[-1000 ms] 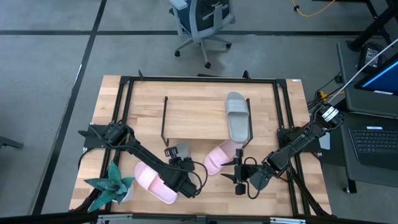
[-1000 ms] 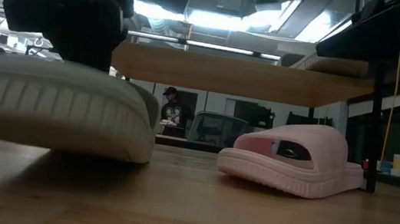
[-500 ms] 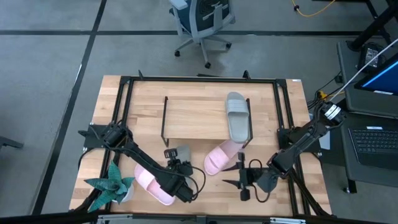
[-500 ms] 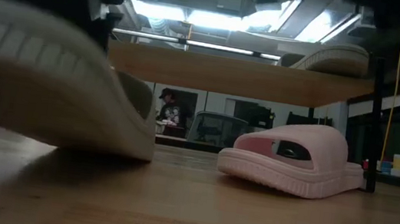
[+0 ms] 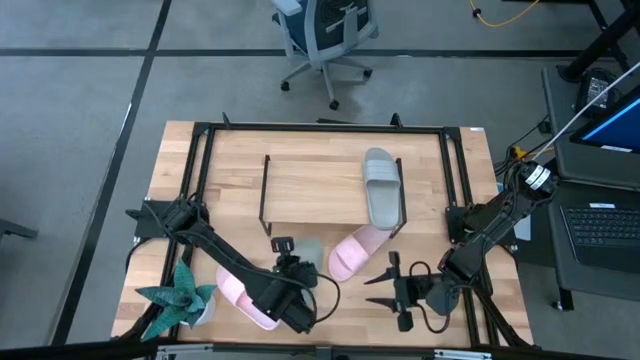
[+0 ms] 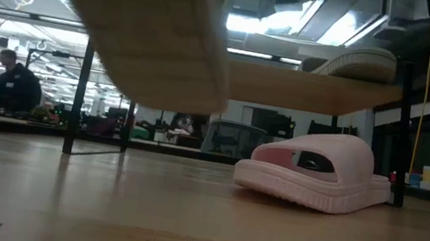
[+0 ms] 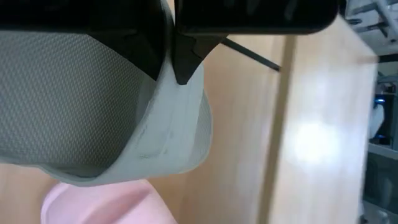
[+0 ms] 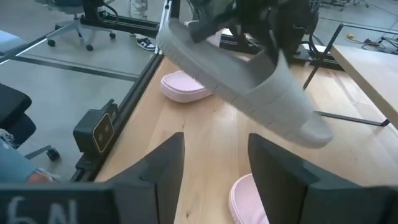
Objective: Pick and place slides into the shelf
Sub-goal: Put the gray slide on the shelf
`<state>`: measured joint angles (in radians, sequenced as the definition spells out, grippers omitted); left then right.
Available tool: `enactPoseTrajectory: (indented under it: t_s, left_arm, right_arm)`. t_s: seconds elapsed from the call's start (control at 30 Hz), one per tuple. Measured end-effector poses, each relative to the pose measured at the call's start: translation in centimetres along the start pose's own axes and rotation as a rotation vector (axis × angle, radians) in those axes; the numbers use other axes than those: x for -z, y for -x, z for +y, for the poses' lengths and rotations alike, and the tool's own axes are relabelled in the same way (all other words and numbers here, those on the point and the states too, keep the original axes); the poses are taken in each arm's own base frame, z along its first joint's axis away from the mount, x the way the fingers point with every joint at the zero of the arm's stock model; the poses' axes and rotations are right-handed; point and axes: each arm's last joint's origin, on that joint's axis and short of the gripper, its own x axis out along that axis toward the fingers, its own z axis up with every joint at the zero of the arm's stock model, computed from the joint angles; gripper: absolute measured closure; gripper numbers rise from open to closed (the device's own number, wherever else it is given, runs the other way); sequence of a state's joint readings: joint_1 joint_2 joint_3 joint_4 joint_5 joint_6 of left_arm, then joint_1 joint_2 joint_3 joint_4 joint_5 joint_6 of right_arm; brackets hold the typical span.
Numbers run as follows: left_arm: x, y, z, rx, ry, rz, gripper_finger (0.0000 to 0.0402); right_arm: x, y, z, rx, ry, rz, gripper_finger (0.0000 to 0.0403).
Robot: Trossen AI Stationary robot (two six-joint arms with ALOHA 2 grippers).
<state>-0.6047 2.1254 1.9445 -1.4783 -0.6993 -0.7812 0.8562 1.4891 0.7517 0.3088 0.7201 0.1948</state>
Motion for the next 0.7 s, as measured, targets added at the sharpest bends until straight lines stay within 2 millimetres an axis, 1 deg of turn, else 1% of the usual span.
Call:
enactPoseTrajectory:
  t_s: [0.3,0.7]
  left_arm:
    - [-1.6,3.5,2.1,-0.036,0.035,-0.122,0.0399]
    - [-3.7,6.4,4.6,-0.087,0.002,-0.287,0.0399]
  right_arm:
    - [0.2,0.0,-0.1,0.005,0.008,0.020,0.0224]
    - [0.5,0.0,-0.2,0.036,0.019,0.028,0.0224]
